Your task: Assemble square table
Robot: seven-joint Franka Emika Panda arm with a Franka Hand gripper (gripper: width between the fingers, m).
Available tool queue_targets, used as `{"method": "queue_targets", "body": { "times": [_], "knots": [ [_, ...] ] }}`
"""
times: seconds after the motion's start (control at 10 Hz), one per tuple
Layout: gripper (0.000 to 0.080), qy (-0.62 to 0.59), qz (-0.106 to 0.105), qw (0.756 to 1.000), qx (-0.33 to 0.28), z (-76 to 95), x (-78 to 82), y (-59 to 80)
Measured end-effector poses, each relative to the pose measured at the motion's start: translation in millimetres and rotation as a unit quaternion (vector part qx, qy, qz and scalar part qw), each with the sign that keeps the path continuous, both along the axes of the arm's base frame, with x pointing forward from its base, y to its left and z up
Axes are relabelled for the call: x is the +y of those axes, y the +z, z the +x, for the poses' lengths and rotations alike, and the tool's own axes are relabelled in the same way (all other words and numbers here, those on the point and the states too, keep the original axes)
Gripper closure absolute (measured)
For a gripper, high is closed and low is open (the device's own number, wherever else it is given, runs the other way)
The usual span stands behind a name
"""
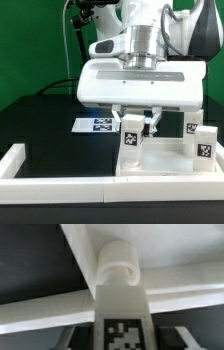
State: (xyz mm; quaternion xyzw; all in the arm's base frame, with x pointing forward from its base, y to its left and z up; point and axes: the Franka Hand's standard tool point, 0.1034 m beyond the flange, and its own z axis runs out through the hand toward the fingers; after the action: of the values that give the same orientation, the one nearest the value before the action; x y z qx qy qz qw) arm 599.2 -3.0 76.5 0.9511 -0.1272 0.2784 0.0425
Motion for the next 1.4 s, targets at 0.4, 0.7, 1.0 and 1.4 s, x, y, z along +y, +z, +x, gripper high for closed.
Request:
{"method": "queue_targets", "body": {
  "times": [0.4, 0.7, 1.0, 1.4],
  "knots": [
    [0.0418, 0.0, -0.001, 1.0, 0.002, -0.7, -0.4, -3.8],
    [0.0178, 0.0, -0.001, 1.0, 0.002, -0.9, -0.5, -4.0],
    [0.0151, 0.0, -0.001, 1.0, 0.002, -1.0, -0.5, -4.2],
    [0.015, -0.009, 0.037, 0.998, 0.049, -4.1, -6.0, 3.0]
  ]
}}
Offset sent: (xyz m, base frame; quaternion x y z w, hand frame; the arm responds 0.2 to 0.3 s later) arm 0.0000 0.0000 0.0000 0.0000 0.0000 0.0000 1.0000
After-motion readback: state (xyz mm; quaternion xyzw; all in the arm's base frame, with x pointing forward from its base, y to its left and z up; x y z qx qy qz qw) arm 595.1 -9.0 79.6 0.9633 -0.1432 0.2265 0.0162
